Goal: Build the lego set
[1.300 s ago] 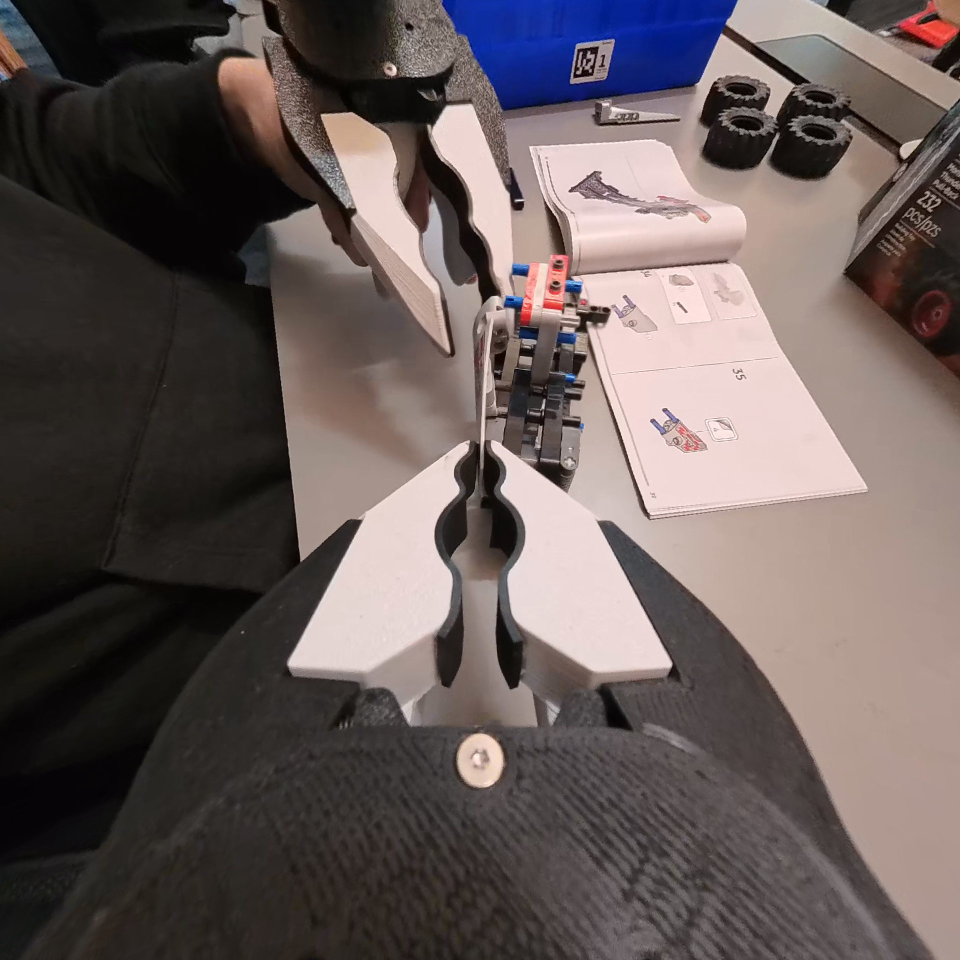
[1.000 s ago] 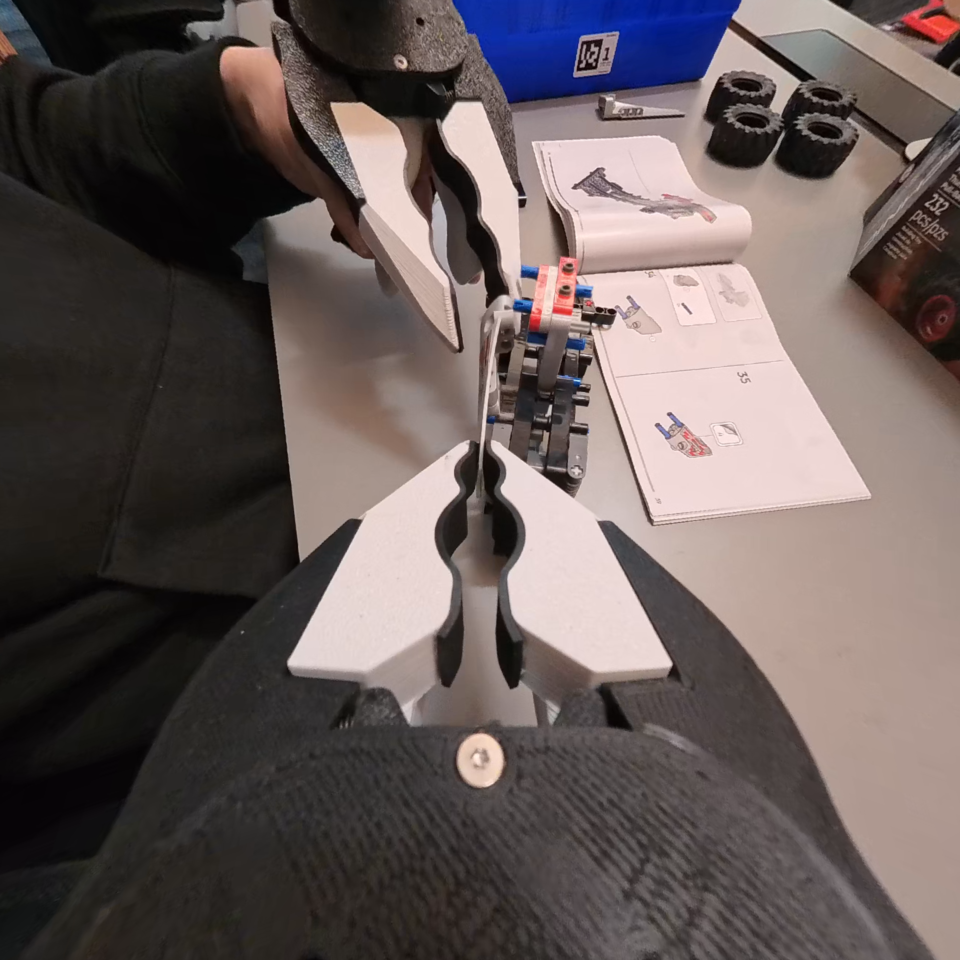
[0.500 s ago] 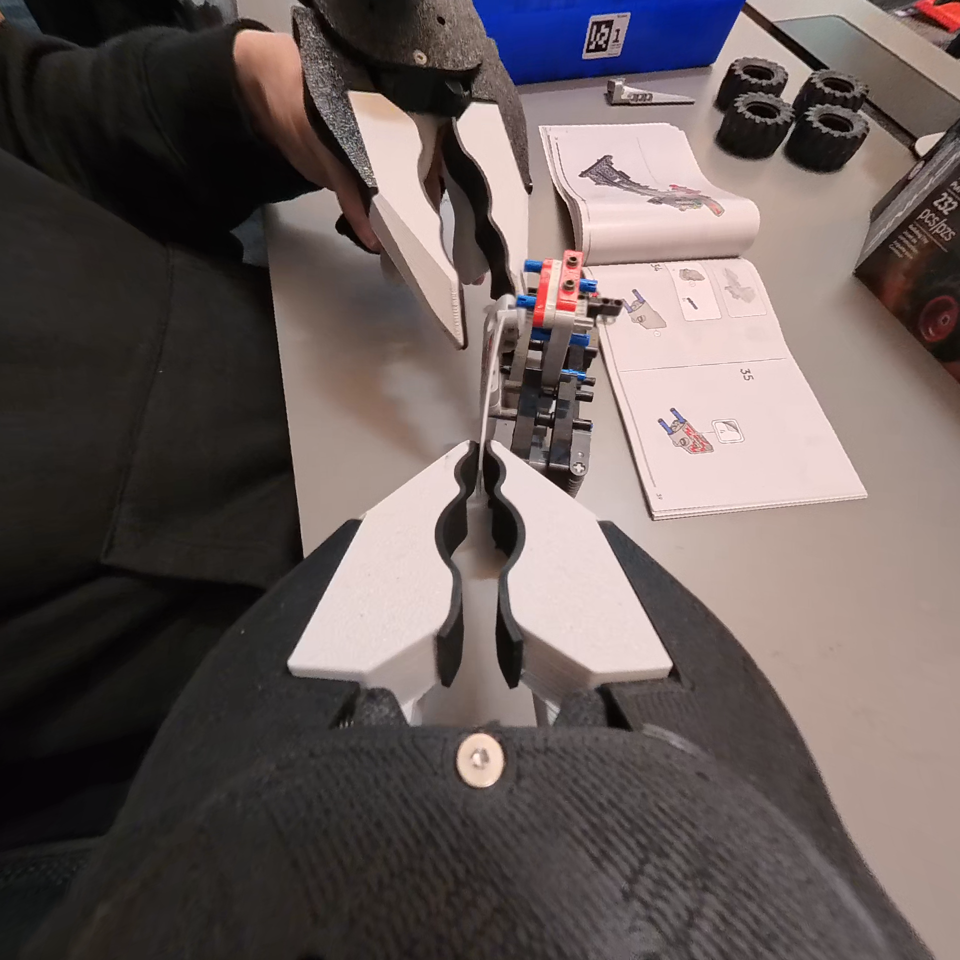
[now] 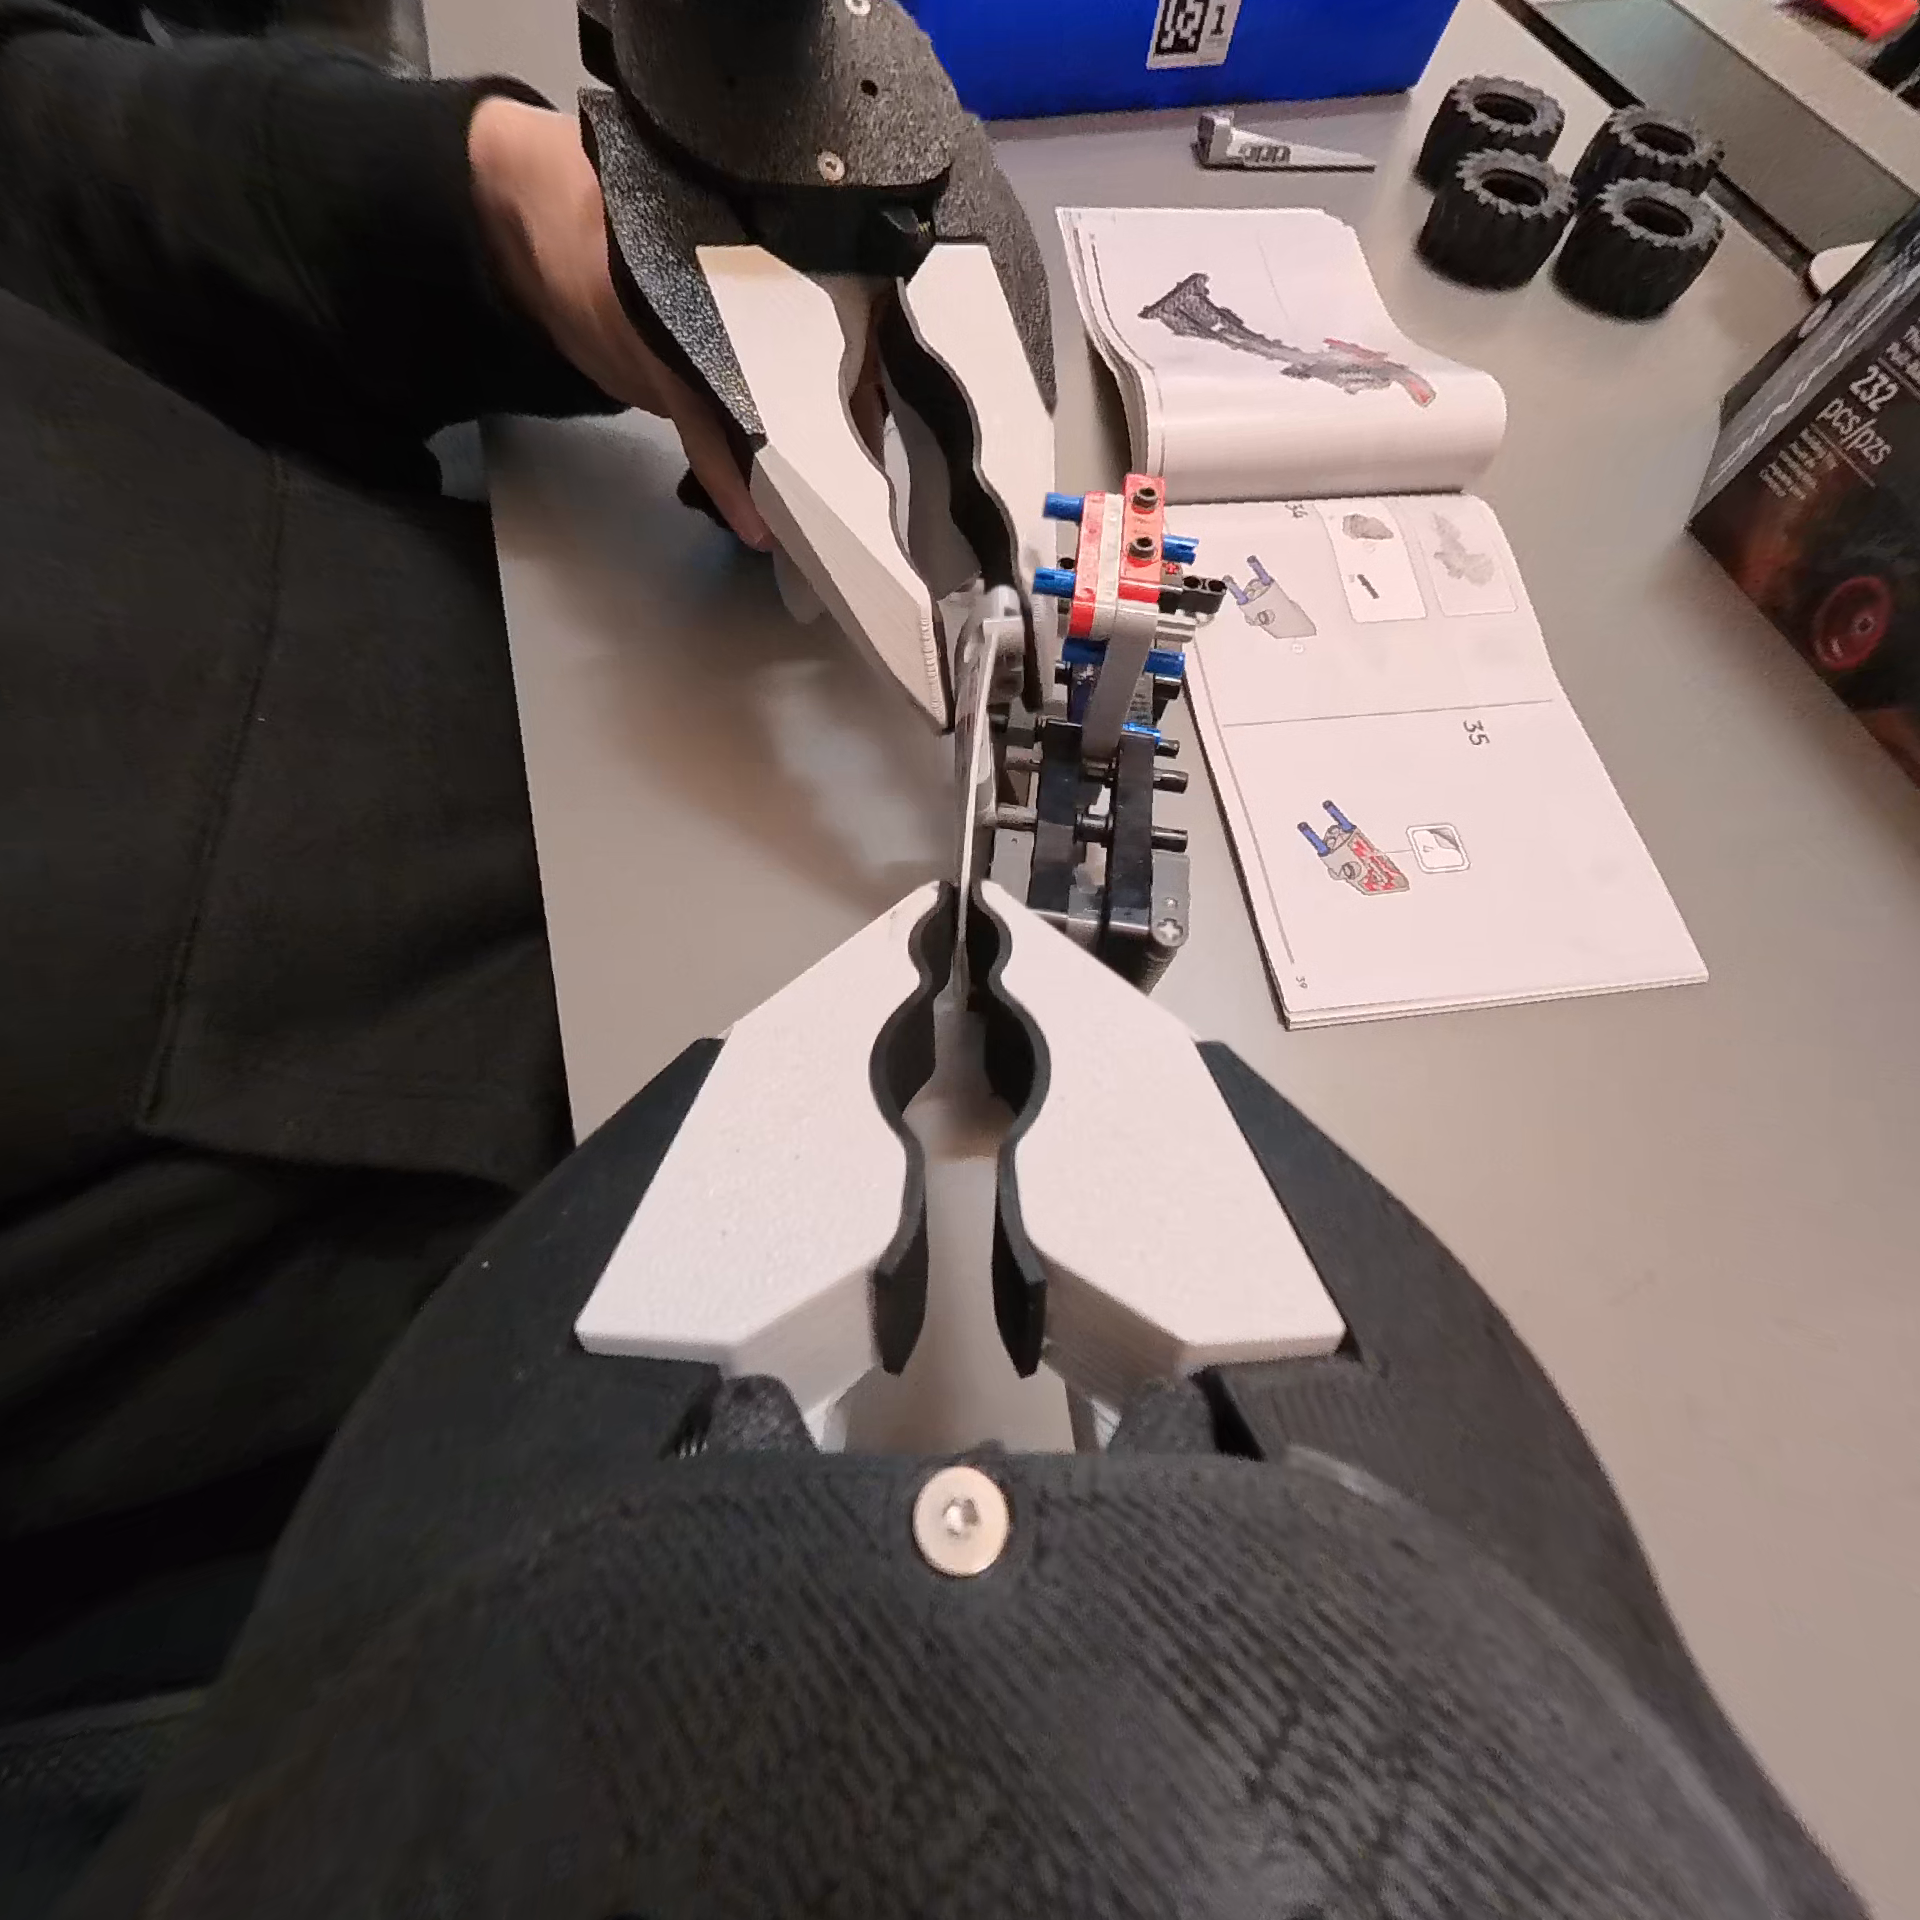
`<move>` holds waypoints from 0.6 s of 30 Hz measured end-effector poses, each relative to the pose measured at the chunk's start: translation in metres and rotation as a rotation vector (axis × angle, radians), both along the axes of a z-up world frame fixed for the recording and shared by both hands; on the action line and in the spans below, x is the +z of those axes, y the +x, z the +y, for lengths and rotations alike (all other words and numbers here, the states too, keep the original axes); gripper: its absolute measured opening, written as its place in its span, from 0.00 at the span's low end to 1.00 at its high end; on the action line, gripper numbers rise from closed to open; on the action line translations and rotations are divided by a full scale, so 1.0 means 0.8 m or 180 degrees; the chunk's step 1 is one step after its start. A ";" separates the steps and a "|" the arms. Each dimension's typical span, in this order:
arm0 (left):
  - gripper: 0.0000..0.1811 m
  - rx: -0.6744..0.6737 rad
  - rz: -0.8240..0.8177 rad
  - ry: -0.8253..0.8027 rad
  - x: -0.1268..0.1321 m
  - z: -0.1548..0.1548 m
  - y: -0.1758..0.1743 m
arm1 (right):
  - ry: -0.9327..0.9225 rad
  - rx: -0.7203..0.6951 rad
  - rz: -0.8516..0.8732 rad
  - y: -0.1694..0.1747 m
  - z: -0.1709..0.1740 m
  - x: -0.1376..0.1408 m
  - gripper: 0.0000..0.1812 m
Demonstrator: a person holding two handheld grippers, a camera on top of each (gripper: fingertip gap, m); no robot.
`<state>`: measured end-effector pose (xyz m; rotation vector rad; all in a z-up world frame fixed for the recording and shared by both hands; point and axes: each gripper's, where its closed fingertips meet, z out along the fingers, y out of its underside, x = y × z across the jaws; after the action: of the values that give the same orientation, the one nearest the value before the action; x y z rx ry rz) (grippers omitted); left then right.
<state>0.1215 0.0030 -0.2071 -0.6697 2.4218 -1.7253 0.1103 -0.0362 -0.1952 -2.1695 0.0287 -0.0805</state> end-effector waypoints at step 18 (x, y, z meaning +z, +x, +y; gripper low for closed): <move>0.07 0.0162 -0.0336 -0.0091 0.013 -0.001 0.012 | 0.0011 -0.0165 -0.0082 0.014 -0.010 0.003 0.00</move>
<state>0.1311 0.0026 -0.1966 -0.6213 2.2944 -1.7329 0.1213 -0.0445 -0.1930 -2.1641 0.0702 -0.1378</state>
